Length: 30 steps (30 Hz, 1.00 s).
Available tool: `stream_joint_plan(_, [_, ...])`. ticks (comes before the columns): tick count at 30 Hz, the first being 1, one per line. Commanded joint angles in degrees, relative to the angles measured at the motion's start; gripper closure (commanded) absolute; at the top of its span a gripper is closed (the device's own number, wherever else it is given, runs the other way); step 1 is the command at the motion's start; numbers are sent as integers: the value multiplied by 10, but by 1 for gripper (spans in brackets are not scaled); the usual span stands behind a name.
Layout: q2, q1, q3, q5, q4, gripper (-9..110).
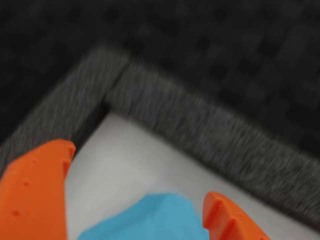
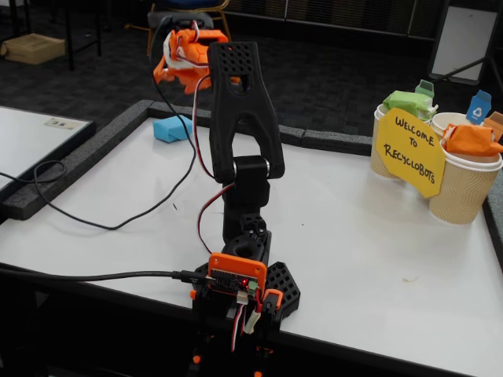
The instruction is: Sort rubbish by color.
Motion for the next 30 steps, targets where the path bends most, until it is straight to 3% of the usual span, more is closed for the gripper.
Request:
stream_joint_plan(1, [35, 18, -54, -13, -18, 81])
stream_joint_plan(22, [-39, -8, 66, -13, -8, 84])
stream_joint_plan(30, [-39, 1, 68, -13, 69, 88])
